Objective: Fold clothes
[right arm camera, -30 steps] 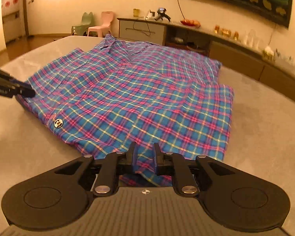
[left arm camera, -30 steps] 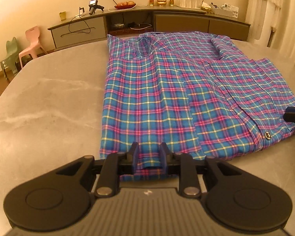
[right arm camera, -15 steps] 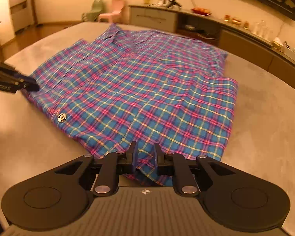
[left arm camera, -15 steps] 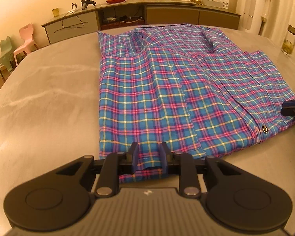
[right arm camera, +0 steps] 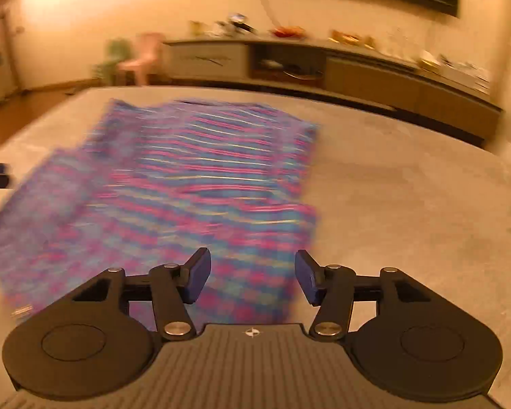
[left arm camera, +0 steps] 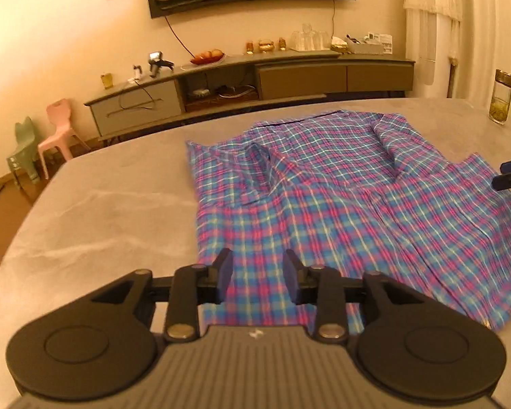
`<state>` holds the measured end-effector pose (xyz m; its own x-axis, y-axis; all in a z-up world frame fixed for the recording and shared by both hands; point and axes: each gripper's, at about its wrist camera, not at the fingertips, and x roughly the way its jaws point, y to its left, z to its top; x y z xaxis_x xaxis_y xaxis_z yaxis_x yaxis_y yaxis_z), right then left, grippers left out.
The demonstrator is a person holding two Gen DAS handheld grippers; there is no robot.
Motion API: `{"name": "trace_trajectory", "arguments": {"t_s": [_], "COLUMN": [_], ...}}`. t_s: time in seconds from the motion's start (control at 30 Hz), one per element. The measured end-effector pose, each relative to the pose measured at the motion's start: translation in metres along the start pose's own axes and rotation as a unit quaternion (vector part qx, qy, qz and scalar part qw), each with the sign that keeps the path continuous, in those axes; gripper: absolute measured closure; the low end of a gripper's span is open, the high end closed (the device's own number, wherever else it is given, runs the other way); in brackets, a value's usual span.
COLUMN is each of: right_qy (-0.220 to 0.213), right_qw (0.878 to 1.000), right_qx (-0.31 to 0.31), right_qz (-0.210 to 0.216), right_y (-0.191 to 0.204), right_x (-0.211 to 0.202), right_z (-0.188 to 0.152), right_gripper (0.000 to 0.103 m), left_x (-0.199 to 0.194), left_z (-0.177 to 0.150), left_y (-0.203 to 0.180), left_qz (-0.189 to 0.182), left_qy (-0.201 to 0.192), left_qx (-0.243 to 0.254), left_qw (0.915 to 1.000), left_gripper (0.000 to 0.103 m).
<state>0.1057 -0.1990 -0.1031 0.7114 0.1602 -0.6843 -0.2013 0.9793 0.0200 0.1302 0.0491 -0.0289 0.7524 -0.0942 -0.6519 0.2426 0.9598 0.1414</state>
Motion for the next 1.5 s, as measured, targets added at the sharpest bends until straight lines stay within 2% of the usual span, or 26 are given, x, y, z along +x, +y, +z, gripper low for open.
{"name": "trace_trajectory", "arguments": {"t_s": [0.07, 0.13, 0.17, 0.3, 0.43, 0.5, 0.6, 0.67, 0.73, 0.8, 0.9, 0.97, 1.0, 1.13, 1.23, 1.37, 1.5], "right_qy": [0.011, 0.016, 0.006, -0.038, -0.019, -0.019, -0.003, -0.007, -0.040, -0.072, -0.072, -0.054, -0.044, -0.013, -0.020, -0.013, -0.060], "right_qw": [1.000, 0.999, 0.999, 0.998, 0.999, 0.999, 0.999, 0.999, 0.999, 0.997, 0.994, 0.990, 0.988, 0.990, 0.991, 0.994, 0.995], "right_qx": [0.012, 0.034, 0.040, 0.031, 0.027, 0.037, 0.034, 0.045, 0.032, -0.001, -0.057, -0.101, -0.117, -0.126, -0.105, -0.095, -0.074], "right_qz": [-0.004, 0.015, 0.025, 0.041, 0.016, 0.017, 0.010, 0.002, 0.003, 0.008, 0.060, 0.087, 0.087, 0.060, 0.076, 0.060, 0.003], "right_y": [-0.009, -0.016, -0.016, -0.014, -0.027, -0.030, -0.024, -0.025, -0.024, -0.013, 0.016, 0.041, 0.050, 0.070, 0.079, 0.095, 0.096], "right_x": [0.024, 0.038, 0.039, 0.038, 0.054, 0.053, 0.050, 0.038, 0.008, -0.025, -0.058, -0.060, -0.058, -0.060, -0.086, -0.109, -0.100], "right_z": [0.005, 0.003, 0.002, 0.005, 0.000, 0.002, 0.004, 0.006, 0.005, -0.001, -0.024, -0.043, -0.051, -0.075, -0.087, -0.113, -0.106], "right_gripper": [0.048, 0.090, 0.094, 0.098, 0.098, 0.098, 0.095, 0.082, 0.054, 0.043, 0.042, 0.042, 0.042, 0.043, 0.042, 0.042, 0.044], "left_x": [0.016, 0.027, 0.032, 0.044, 0.043, 0.043, 0.039, 0.026, 0.006, -0.017, -0.037, -0.044, -0.047, -0.071, -0.086, -0.097, -0.095], "left_z": [0.003, -0.002, -0.006, -0.019, -0.023, -0.023, -0.021, -0.021, -0.021, -0.022, -0.033, -0.048, -0.055, -0.076, -0.086, -0.095, -0.090], "left_y": [-0.007, -0.013, -0.015, -0.003, 0.005, 0.005, -0.003, -0.010, -0.021, -0.032, -0.055, -0.071, -0.076, -0.095, -0.110, -0.137, -0.142], "left_qz": [-0.007, -0.005, 0.001, 0.018, 0.015, 0.018, 0.023, 0.025, 0.021, 0.014, 0.001, -0.004, -0.007, -0.001, -0.022, -0.054, -0.052], "left_qy": [0.005, 0.013, 0.023, 0.057, 0.053, 0.052, 0.054, 0.054, 0.042, 0.024, 0.018, 0.030, 0.035, 0.025, 0.025, 0.019, -0.008], "left_qx": [0.011, 0.017, 0.017, -0.015, -0.034, -0.038, -0.041, -0.046, -0.045, -0.033, -0.009, -0.003, -0.003, 0.007, 0.015, 0.055, 0.069], "left_qw": [0.9999, 0.9998, 0.9996, 0.9981, 0.9979, 0.9978, 0.9974, 0.9972, 0.9979, 0.9991, 0.9998, 0.9995, 0.9994, 0.9997, 0.9994, 0.9968, 0.9963], "left_gripper": [0.069, 0.067, 0.067, 0.069, 0.066, 0.065, 0.065, 0.067, 0.067, 0.066, 0.065, 0.066, 0.064, 0.066, 0.066, 0.065, 0.064]}}
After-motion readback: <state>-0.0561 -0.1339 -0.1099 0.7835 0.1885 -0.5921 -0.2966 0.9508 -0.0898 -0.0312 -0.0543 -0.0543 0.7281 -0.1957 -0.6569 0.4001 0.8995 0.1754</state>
